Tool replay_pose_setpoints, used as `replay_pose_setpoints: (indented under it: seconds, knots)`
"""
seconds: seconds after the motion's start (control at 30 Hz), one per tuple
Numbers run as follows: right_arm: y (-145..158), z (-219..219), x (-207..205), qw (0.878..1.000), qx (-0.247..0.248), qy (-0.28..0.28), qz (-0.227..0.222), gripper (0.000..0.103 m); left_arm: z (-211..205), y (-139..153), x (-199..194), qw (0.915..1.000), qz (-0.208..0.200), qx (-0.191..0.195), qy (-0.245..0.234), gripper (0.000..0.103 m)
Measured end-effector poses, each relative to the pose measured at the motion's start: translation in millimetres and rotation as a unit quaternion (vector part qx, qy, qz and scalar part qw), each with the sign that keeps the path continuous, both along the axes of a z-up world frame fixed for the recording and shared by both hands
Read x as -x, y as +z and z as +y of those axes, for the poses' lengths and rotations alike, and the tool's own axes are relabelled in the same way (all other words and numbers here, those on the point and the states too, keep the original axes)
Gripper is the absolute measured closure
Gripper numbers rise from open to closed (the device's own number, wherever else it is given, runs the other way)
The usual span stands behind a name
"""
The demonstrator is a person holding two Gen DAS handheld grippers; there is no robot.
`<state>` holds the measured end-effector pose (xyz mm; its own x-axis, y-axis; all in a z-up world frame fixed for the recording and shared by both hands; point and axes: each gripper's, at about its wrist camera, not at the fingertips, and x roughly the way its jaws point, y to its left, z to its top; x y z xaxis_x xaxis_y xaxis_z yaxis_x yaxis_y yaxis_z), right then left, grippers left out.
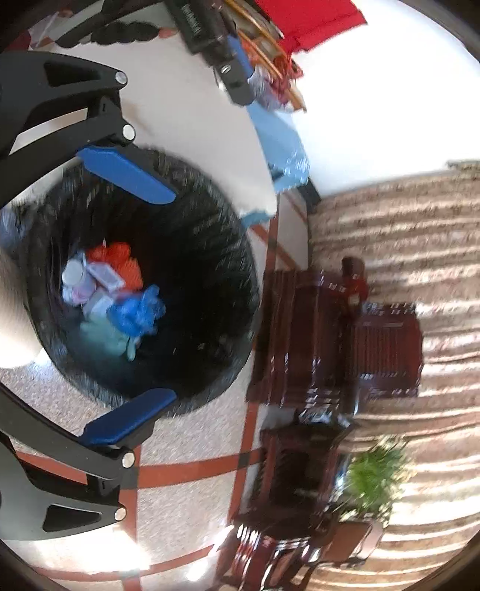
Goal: Collect trash
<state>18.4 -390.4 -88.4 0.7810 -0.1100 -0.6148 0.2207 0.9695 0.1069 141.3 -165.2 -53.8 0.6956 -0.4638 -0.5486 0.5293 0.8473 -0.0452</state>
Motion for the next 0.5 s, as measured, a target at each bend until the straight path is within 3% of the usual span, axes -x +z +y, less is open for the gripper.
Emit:
replay_pose_setpoints:
  seconds: [0.23, 0.5]
  knots:
    - [39.9, 45.9, 8.3, 0.998, 0.018, 0.055, -0.023, 0.005, 44.3, 13.7, 33.3, 0.9996, -0.01, -0.012, 0.023, 0.01]
    - [68.1, 80.9, 17.8, 0.995, -0.005, 0.09, -0.034, 0.005, 87.3, 27.8, 62.5, 0.9979, -0.015, 0.001, 0.064, 0.01]
